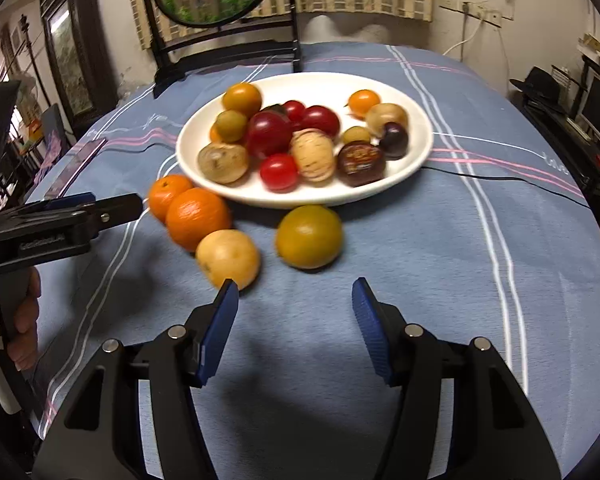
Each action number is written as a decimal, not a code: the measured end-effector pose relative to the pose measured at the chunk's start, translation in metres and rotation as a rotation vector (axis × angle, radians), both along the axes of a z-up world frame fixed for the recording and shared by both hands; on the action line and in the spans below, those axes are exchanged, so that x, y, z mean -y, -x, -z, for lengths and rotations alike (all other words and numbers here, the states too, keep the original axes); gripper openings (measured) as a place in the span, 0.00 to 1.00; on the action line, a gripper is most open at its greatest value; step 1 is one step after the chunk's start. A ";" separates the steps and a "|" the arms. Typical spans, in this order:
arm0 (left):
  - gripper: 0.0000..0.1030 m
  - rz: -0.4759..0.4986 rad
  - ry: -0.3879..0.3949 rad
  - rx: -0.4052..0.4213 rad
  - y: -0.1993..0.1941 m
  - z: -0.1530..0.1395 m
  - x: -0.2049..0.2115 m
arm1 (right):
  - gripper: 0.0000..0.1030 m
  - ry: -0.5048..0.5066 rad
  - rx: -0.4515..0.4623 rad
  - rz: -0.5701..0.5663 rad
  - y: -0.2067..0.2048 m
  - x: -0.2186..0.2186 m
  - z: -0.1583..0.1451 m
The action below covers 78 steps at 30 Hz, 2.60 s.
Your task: Organize fruits
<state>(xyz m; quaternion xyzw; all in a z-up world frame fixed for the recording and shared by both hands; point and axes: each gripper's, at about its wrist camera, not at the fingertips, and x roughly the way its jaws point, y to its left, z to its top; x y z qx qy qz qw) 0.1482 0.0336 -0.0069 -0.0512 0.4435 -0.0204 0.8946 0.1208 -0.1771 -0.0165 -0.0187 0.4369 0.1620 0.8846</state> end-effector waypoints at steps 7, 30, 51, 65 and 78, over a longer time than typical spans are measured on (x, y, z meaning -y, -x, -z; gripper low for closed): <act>0.89 -0.005 0.013 -0.019 -0.004 0.011 -0.008 | 0.58 0.030 -0.020 -0.045 -0.002 -0.023 0.007; 0.89 -0.013 0.019 -0.026 -0.009 0.015 -0.015 | 0.35 0.121 -0.036 -0.052 -0.014 -0.057 0.012; 0.89 0.038 -0.093 -0.028 -0.010 0.018 0.001 | 0.37 -0.012 -0.048 -0.038 -0.002 -0.015 0.010; 0.87 0.107 -0.129 -0.086 -0.037 0.029 0.024 | 0.37 -0.074 -0.045 -0.042 0.010 0.010 0.008; 0.55 0.201 -0.096 -0.053 -0.028 0.025 0.025 | 0.37 -0.070 -0.057 -0.038 0.011 0.012 0.009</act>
